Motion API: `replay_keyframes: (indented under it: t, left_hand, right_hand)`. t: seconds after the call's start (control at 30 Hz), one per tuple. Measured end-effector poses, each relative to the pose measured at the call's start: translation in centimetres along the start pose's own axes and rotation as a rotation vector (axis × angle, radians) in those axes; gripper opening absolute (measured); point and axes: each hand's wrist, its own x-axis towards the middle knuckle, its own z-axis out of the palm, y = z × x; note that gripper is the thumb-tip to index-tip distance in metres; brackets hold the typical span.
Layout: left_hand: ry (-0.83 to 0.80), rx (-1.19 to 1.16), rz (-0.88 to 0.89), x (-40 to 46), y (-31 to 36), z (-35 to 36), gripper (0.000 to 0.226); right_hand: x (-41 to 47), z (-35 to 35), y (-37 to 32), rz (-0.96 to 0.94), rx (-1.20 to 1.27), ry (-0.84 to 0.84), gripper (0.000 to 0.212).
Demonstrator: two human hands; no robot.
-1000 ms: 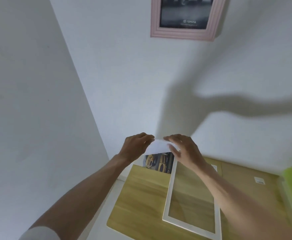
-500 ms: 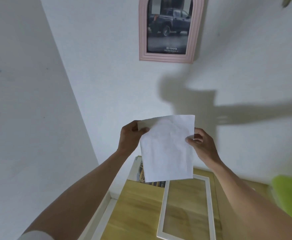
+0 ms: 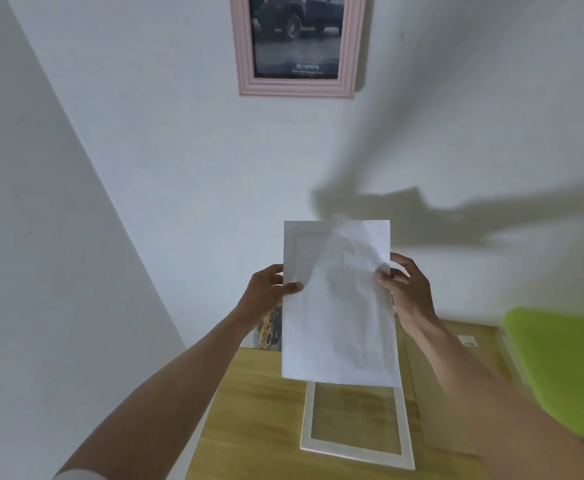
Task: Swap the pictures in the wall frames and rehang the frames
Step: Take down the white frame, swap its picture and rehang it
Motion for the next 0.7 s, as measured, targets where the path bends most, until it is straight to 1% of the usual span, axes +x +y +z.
replay_keyframes:
  t: [0.07, 0.1, 0.23, 0.3, 0.37, 0.4, 0.5, 0.57, 0.7]
  left_hand:
    - [-0.003, 0.033, -0.022, 0.3, -0.5, 0.5, 0.027]
    - [0.009, 0.039, -0.031, 0.4, -0.7, 0.7, 0.023]
    - [0.055, 0.005, -0.104, 1.1, -2.4, 0.8, 0.024]
    - [0.074, 0.008, -0.125, 1.5, -3.6, 0.8, 0.024]
    - [0.076, -0.009, -0.184, 1.6, -5.2, 1.4, 0.028]
    - [0.055, 0.023, -0.217, 1.5, -6.2, 1.8, 0.032]
    - [-0.061, 0.213, -0.294, 1.1, -9.6, 3.2, 0.044]
    - [-0.07, 0.28, -0.327, 0.6, -11.3, 4.4, 0.042]
    - [-0.064, 0.366, -0.369, -0.6, -12.8, 6.6, 0.04]
  right_hand:
    - [-0.1, -0.4, 1.0, 0.024, 0.009, -0.006, 0.041]
    - [-0.1, -0.6, 1.6, 0.035, -0.001, -0.027, 0.041]
    - [-1.3, -1.4, 3.7, 0.143, -0.13, -0.149, 0.045]
    - [-1.9, -1.8, 5.2, 0.187, -0.19, -0.168, 0.048]
    - [-2.5, -2.4, 6.9, 0.216, -0.243, -0.127, 0.047]
    - [-2.7, -2.7, 7.8, 0.233, -0.257, -0.095, 0.047]
    - [-3.6, -4.1, 10.3, 0.285, -0.314, -0.046, 0.048]
    - [-4.3, -5.0, 11.7, 0.302, -0.374, -0.041, 0.049]
    - [-5.3, -6.2, 13.5, 0.302, -0.507, -0.003, 0.043]
